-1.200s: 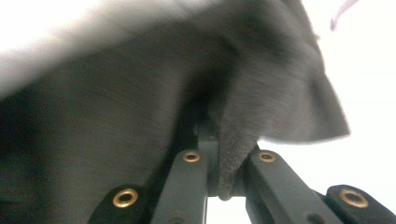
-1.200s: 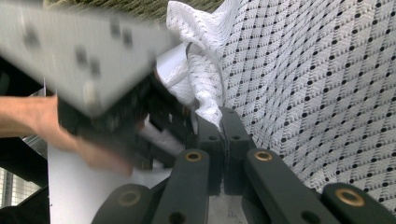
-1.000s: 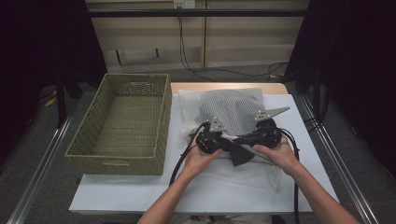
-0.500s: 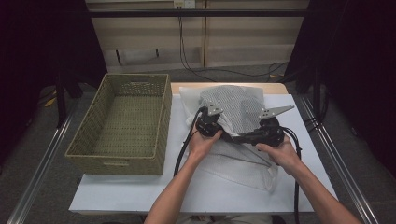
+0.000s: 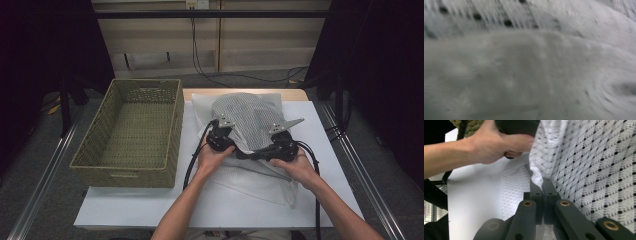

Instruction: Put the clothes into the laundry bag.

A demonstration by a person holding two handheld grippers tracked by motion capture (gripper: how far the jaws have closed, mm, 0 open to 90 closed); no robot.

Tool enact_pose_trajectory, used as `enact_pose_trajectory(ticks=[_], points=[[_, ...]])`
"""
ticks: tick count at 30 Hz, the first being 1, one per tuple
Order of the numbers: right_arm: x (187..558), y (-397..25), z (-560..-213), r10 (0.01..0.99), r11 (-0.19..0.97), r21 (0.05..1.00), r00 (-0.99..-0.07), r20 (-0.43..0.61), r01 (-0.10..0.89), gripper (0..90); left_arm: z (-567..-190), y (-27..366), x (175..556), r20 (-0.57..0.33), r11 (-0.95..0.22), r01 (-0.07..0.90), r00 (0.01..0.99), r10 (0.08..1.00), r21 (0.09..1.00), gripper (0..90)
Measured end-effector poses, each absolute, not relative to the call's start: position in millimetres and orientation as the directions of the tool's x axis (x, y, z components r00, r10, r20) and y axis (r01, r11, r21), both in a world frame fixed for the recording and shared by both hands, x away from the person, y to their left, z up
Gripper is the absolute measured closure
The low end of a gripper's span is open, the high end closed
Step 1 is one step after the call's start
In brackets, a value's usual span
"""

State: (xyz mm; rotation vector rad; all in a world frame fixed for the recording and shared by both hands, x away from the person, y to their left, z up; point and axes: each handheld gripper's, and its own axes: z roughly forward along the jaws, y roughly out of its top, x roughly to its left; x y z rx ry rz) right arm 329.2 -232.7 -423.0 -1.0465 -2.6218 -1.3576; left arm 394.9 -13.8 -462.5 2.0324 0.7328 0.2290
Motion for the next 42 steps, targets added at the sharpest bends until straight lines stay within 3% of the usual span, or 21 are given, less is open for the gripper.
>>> enact_pose_trajectory(ticks=[4, 15, 19, 22, 26, 29, 30, 33, 34, 42], points=[[331, -234, -425, 0.559, 0.421, 0.714, -0.78, 0.282, 0.56, 89.6, -460, -8, 381, -0.11, -0.422, 0.391, 0.827, 0.552, 0.818, 68.1], [332, -236, -427, 0.572, 0.417, 0.713, -0.773, 0.276, 0.563, 89.6, -439, 14, 341, -0.059, -0.472, 0.316, 0.873, 0.483, 0.823, 45.4], [332, -236, -426, 0.574, 0.417, 0.713, -0.772, 0.274, 0.564, 89.6, -435, 19, 327, -0.059, -0.471, 0.273, 0.905, 0.421, 0.839, 45.0], [333, -236, -426, 0.575, 0.418, 0.71, -0.77, 0.276, 0.567, 89.6, -439, 12, 320, -0.059, -0.488, 0.241, 0.932, 0.359, 0.839, 53.0], [333, -234, -426, 0.577, 0.422, 0.712, -0.772, 0.267, 0.561, 89.6, -446, -3, 318, -0.071, -0.506, 0.23, 0.947, 0.313, 0.831, 46.4], [332, -234, -426, 0.576, 0.42, 0.711, -0.771, 0.27, 0.563, 89.6, -454, -9, 322, -0.067, -0.52, 0.246, 0.938, 0.339, 0.818, 41.5], [332, -235, -425, 0.576, 0.419, 0.713, -0.771, 0.27, 0.563, 89.6, -457, -10, 325, -0.071, -0.526, 0.258, 0.934, 0.35, 0.81, 44.9], [331, -236, -423, 0.571, 0.415, 0.72, -0.775, 0.27, 0.557, 89.6, -466, -10, 336, -0.055, -0.551, 0.264, 0.929, 0.367, 0.792, 78.3], [331, -236, -422, 0.567, 0.409, 0.725, -0.777, 0.274, 0.555, 89.6, -469, -9, 340, -0.063, -0.546, 0.28, 0.922, 0.382, 0.789, 85.7], [330, -237, -417, 0.554, 0.39, 0.737, -0.78, 0.291, 0.552, 89.6, -472, -21, 360, -0.103, -0.49, 0.329, 0.895, 0.433, 0.807, 88.5]])
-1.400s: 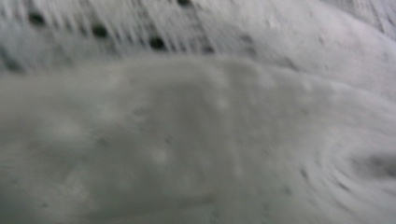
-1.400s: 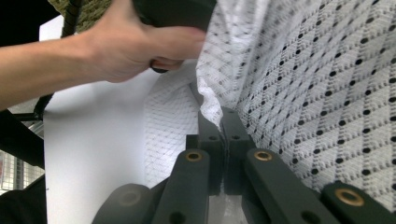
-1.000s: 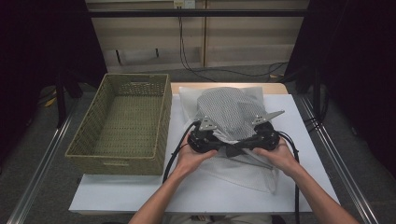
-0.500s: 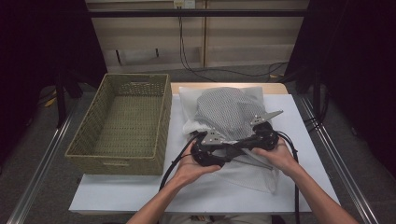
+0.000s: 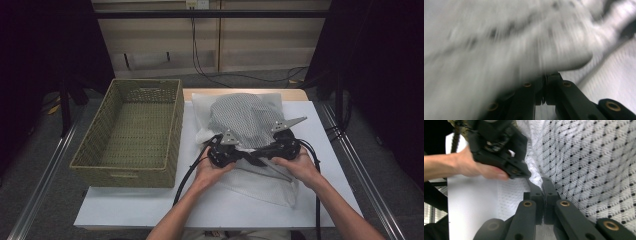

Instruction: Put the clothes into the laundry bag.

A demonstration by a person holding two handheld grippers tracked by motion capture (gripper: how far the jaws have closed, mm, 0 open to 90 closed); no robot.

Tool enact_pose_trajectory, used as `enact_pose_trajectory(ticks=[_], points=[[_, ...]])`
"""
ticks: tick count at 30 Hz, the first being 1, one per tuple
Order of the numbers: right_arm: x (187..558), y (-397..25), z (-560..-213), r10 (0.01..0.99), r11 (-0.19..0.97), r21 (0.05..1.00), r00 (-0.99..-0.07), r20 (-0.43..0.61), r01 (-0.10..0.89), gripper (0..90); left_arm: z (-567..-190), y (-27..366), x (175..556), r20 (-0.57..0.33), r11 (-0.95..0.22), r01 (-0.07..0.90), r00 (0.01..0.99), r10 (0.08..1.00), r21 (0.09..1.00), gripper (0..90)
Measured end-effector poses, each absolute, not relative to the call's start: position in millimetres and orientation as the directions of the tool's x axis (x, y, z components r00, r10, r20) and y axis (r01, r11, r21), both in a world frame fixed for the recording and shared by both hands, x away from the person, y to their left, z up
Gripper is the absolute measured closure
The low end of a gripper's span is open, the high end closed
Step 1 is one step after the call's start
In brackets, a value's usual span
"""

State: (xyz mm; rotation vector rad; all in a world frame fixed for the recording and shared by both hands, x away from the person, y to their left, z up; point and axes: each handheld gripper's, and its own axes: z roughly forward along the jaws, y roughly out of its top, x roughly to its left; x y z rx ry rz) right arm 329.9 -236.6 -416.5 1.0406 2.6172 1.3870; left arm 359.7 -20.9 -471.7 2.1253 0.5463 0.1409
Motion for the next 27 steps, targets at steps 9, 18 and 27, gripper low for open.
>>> enact_pose_trajectory(ticks=[9, 18, 27], points=[[325, -234, -408, 0.514, 0.399, 0.749, -0.806, 0.294, 0.529, 89.6, -469, -47, 378, -0.066, -0.449, 0.338, 0.852, 0.519, 0.827, 88.6], [323, -243, -397, 0.492, 0.34, 0.79, -0.812, 0.314, 0.51, 89.7, -448, -52, 393, -0.036, -0.424, 0.31, 0.84, 0.541, 0.851, 88.5], [323, -234, -408, 0.488, 0.39, 0.753, -0.813, 0.318, 0.529, 89.7, -469, -52, 395, -0.036, -0.51, 0.346, 0.852, 0.523, 0.788, 85.8]])
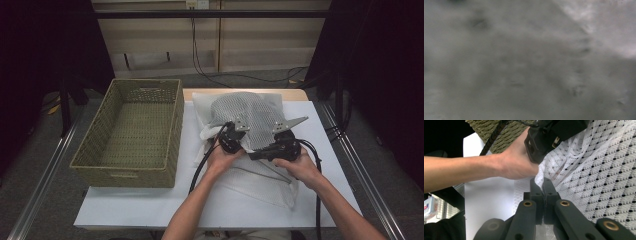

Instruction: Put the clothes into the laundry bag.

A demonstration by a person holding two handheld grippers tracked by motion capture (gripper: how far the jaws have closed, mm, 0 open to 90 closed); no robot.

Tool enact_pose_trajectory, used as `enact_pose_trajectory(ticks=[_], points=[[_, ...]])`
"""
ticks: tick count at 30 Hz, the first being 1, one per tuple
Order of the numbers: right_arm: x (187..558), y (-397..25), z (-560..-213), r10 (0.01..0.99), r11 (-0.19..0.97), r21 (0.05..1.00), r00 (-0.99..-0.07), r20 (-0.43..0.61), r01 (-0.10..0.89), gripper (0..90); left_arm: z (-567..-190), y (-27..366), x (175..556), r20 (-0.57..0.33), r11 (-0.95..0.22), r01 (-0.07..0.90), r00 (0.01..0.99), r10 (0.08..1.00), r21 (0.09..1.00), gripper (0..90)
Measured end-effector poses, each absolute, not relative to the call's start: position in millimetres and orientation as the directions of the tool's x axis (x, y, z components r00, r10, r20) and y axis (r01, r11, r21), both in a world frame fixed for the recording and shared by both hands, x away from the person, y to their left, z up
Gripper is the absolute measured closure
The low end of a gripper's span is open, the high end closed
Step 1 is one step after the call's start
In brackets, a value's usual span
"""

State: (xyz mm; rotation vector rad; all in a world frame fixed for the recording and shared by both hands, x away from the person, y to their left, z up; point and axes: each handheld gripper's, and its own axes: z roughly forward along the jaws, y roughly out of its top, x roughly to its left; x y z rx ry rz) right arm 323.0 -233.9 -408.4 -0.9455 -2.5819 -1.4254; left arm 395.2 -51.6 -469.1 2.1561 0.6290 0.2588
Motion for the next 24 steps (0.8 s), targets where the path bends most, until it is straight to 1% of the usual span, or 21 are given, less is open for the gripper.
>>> enact_pose_trajectory(ticks=[4, 6, 9, 13, 15, 17, 19, 21, 24], points=[[324, -235, -410, 0.497, 0.391, 0.751, -0.809, 0.314, 0.532, 89.6, -467, -45, 389, -0.061, -0.514, 0.341, 0.872, 0.486, 0.787, 75.0], [325, -236, -411, 0.5, 0.389, 0.751, -0.807, 0.314, 0.533, 89.6, -465, -41, 383, -0.051, -0.535, 0.33, 0.881, 0.47, 0.778, 71.4], [326, -237, -413, 0.504, 0.377, 0.753, -0.801, 0.322, 0.54, 89.6, -462, -32, 373, -0.061, -0.537, 0.326, 0.89, 0.451, 0.778, 63.1], [327, -237, -416, 0.513, 0.376, 0.746, -0.794, 0.327, 0.55, 89.6, -458, -23, 359, -0.059, -0.524, 0.309, 0.896, 0.439, 0.793, 54.6], [328, -237, -416, 0.517, 0.376, 0.746, -0.792, 0.323, 0.55, 89.6, -456, -18, 352, -0.058, -0.535, 0.302, 0.904, 0.424, 0.789, 51.6], [327, -237, -416, 0.517, 0.377, 0.745, -0.793, 0.323, 0.55, 89.5, -453, -12, 344, -0.036, -0.548, 0.284, 0.907, 0.419, 0.787, 49.1], [328, -237, -416, 0.518, 0.379, 0.745, -0.793, 0.322, 0.55, 89.5, -449, -4, 338, -0.042, -0.543, 0.277, 0.914, 0.404, 0.792, 45.0], [328, -237, -417, 0.518, 0.376, 0.743, -0.79, 0.327, 0.554, 89.5, -448, 2, 333, -0.056, -0.523, 0.29, 0.907, 0.417, 0.801, 44.9], [328, -237, -417, 0.528, 0.381, 0.739, -0.787, 0.319, 0.556, 89.5, -449, 11, 327, -0.047, -0.555, 0.285, 0.914, 0.404, 0.781, 44.7]])
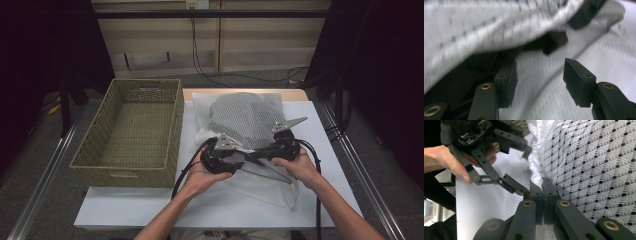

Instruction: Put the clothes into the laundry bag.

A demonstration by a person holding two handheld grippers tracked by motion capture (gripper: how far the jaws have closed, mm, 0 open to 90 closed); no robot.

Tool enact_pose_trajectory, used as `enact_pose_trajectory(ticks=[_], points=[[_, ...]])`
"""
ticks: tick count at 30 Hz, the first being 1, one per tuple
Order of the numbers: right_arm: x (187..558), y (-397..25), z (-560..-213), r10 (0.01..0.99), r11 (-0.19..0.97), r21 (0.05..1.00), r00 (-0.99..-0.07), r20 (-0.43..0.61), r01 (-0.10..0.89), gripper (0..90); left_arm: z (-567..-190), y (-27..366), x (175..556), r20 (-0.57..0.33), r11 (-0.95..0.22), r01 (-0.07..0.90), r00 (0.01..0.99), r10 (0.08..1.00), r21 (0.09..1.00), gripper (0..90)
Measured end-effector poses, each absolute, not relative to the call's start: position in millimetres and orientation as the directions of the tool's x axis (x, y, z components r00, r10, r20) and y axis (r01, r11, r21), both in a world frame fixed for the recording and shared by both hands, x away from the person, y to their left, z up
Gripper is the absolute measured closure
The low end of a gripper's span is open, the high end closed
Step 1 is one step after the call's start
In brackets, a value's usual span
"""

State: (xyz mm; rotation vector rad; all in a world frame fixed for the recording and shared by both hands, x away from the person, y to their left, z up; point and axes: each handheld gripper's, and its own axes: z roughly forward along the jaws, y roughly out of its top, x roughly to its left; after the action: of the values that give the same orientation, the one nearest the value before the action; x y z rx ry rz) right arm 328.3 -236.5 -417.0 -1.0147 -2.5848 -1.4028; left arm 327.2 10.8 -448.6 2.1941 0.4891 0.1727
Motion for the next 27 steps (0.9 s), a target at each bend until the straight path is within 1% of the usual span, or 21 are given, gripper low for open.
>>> enact_pose_trajectory(ticks=[2, 4, 6, 9, 10, 11, 14, 16, 19, 20, 22, 23, 25, 26, 27], points=[[327, -235, -416, 0.526, 0.387, 0.741, -0.791, 0.312, 0.549, 89.5, -449, 19, 321, -0.028, -0.581, 0.276, 0.917, 0.398, 0.765, 45.1], [327, -235, -416, 0.523, 0.387, 0.743, -0.794, 0.31, 0.546, 89.5, -449, 31, 315, -0.045, -0.574, 0.292, 0.913, 0.405, 0.765, 45.0], [327, -234, -417, 0.527, 0.388, 0.74, -0.791, 0.311, 0.549, 89.5, -451, 42, 310, -0.017, -0.598, 0.287, 0.91, 0.415, 0.749, 44.4], [327, -233, -418, 0.525, 0.394, 0.737, -0.793, 0.31, 0.549, 89.5, -456, 54, 304, -0.015, -0.608, 0.289, 0.91, 0.415, 0.739, 44.2], [327, -233, -419, 0.527, 0.394, 0.735, -0.791, 0.312, 0.552, 89.4, -456, 54, 304, -0.015, -0.608, 0.289, 0.91, 0.415, 0.739, 43.0], [328, -232, -419, 0.527, 0.398, 0.734, -0.792, 0.309, 0.551, 89.5, -459, 55, 301, -0.015, -0.616, 0.277, 0.919, 0.395, 0.737, 41.8], [328, -230, -420, 0.524, 0.404, 0.733, -0.795, 0.306, 0.548, 89.4, -466, 51, 301, -0.013, -0.638, 0.276, 0.923, 0.385, 0.719, 41.8], [328, -229, -420, 0.523, 0.409, 0.73, -0.796, 0.305, 0.548, 89.4, -469, 50, 302, 0.018, -0.677, 0.261, 0.927, 0.375, 0.688, 41.8], [327, -229, -420, 0.518, 0.412, 0.733, -0.801, 0.3, 0.541, 89.4, -473, 51, 306, 0.019, -0.675, 0.293, 0.91, 0.415, 0.677, 45.4], [327, -230, -420, 0.522, 0.41, 0.731, -0.797, 0.302, 0.546, 89.4, -475, 52, 307, 0.001, -0.658, 0.313, 0.903, 0.431, 0.685, 47.6], [327, -230, -420, 0.524, 0.409, 0.73, -0.796, 0.304, 0.548, 89.4, -475, 52, 308, 0.005, -0.667, 0.308, 0.906, 0.424, 0.679, 53.2], [327, -230, -420, 0.524, 0.41, 0.729, -0.795, 0.304, 0.549, 89.5, -476, 51, 307, -0.028, -0.643, 0.327, 0.903, 0.429, 0.693, 63.1], [327, -229, -421, 0.524, 0.408, 0.728, -0.794, 0.307, 0.551, 89.4, -476, 52, 308, -0.031, -0.643, 0.325, 0.905, 0.424, 0.693, 84.8], [326, -228, -421, 0.524, 0.411, 0.727, -0.795, 0.306, 0.551, 89.5, -475, 53, 310, -0.024, -0.667, 0.314, 0.914, 0.406, 0.676, 90.0], [326, -228, -421, 0.529, 0.418, 0.724, -0.795, 0.297, 0.549, 89.5, -475, 54, 310, -0.037, -0.665, 0.318, 0.916, 0.4, 0.676, 90.0]])
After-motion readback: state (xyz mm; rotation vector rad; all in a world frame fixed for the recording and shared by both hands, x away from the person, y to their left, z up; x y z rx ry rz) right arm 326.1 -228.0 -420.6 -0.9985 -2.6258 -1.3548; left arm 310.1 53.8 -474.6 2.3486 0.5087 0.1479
